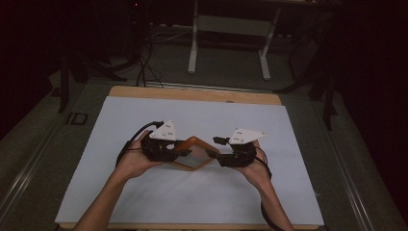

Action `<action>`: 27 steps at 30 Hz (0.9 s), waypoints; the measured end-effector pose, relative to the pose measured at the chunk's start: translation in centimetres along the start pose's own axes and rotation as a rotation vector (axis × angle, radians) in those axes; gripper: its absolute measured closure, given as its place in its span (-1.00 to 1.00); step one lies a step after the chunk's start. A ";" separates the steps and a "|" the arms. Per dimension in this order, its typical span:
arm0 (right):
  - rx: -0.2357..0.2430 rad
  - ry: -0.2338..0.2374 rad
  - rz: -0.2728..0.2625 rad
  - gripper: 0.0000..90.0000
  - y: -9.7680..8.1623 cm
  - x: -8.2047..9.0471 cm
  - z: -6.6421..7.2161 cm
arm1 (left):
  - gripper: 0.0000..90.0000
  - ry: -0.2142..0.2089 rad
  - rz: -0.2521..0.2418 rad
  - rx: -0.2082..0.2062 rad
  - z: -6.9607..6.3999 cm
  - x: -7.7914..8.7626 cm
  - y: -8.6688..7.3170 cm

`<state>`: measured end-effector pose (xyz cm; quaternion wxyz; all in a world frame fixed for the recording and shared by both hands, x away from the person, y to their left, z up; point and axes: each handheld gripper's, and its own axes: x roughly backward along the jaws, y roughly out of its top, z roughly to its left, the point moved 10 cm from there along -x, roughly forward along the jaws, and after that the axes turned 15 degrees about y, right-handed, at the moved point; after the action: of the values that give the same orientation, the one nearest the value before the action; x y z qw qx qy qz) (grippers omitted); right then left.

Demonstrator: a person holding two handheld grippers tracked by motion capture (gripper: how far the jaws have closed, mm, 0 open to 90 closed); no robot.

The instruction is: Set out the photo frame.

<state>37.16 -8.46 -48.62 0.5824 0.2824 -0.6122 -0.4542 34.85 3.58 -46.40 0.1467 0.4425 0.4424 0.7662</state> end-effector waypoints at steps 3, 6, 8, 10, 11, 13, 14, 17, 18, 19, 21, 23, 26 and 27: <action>0.034 0.041 0.024 -0.09 0.5 -1.2 0.3 | 0.53 -0.014 -0.021 -0.003 0.0 -0.2 0.2; 0.036 0.057 0.030 -0.09 0.6 -1.7 0.1 | 0.52 -0.019 -0.032 -0.005 -0.1 -0.4 0.4; 0.034 0.097 0.032 -0.01 0.6 -2.2 0.2 | 0.52 -0.027 -0.039 -0.007 0.0 -0.5 0.5; 0.037 0.107 0.038 0.04 0.6 -2.3 0.2 | 0.52 -0.030 -0.038 -0.002 0.1 -0.6 0.5; 0.042 0.108 0.040 0.05 0.6 -2.4 0.2 | 0.52 -0.033 -0.038 0.001 0.1 -0.6 0.5; 0.044 0.115 0.046 0.11 0.5 -2.2 0.2 | 0.51 -0.042 -0.042 0.015 0.3 -0.6 0.5; 0.052 0.119 0.045 0.19 0.5 -2.0 0.3 | 0.47 -0.045 -0.043 0.026 0.4 -0.6 0.4; 0.065 0.128 0.045 0.37 0.3 -1.6 0.7 | 0.35 -0.041 -0.057 0.078 1.1 -0.8 0.4; 0.071 0.131 0.044 0.42 0.3 -1.5 0.8 | 0.31 -0.046 -0.064 0.098 1.2 -0.9 0.4; 0.078 0.118 0.045 0.43 0.2 -1.4 0.8 | 0.30 -0.054 -0.070 0.110 1.3 -0.9 0.4; 0.083 0.102 0.044 0.44 0.2 -1.4 0.8 | 0.28 -0.058 -0.075 0.126 1.4 -1.1 0.4; 0.085 0.091 0.046 0.46 0.1 -1.3 0.7 | 0.22 -0.066 -0.080 0.140 1.6 -1.1 0.5; 0.092 0.073 0.052 0.48 -0.2 -1.0 0.6 | 0.06 -0.105 -0.107 0.186 1.9 -0.9 0.5; 0.091 0.066 0.056 0.49 -0.3 -0.9 0.6 | 0.02 -0.110 -0.111 0.197 2.0 -0.8 0.4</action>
<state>36.70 -7.72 -49.24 0.6013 0.3059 -0.6204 -0.4000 37.00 3.93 -46.05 0.1687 0.4707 0.5308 0.6843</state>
